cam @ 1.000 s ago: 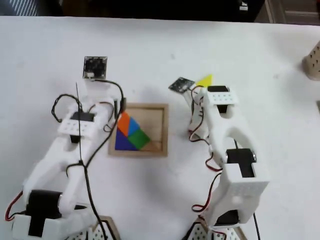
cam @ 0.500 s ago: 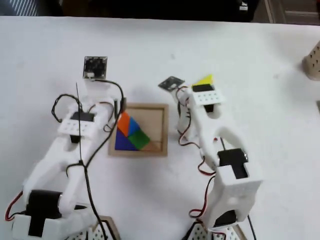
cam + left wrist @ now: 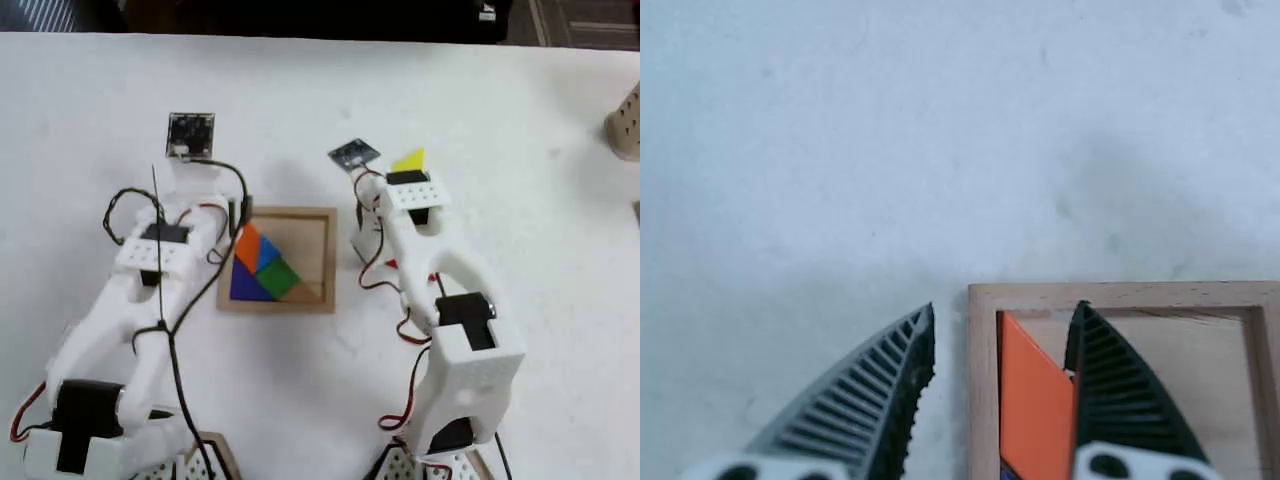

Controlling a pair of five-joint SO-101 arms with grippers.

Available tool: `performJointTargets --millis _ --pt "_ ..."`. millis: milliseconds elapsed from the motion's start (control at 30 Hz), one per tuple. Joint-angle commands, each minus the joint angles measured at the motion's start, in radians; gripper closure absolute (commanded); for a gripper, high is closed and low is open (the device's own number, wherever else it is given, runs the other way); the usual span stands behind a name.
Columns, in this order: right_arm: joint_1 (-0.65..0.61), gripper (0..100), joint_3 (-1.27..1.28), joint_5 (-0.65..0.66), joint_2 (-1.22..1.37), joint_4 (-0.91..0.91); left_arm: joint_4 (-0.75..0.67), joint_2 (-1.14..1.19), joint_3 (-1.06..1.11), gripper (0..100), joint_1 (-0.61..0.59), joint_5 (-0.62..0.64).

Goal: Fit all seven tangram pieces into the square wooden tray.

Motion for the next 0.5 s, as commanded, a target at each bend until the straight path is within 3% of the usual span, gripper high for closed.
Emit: performJointTargets --millis 0,267,467 --pt "0.007 70.6 -0.040 0.000 -0.016 -0.005 -0.028 -0.007 -0.035 77 -0.008 -0.009" --pt "0.016 71.1 -0.038 0.002 -0.013 0.007 -0.026 -0.007 -0.035 77 -0.008 -0.009" --pt "0.021 88.3 -0.063 -0.006 0.013 0.010 -0.026 -0.007 -0.035 77 -0.008 -0.009"
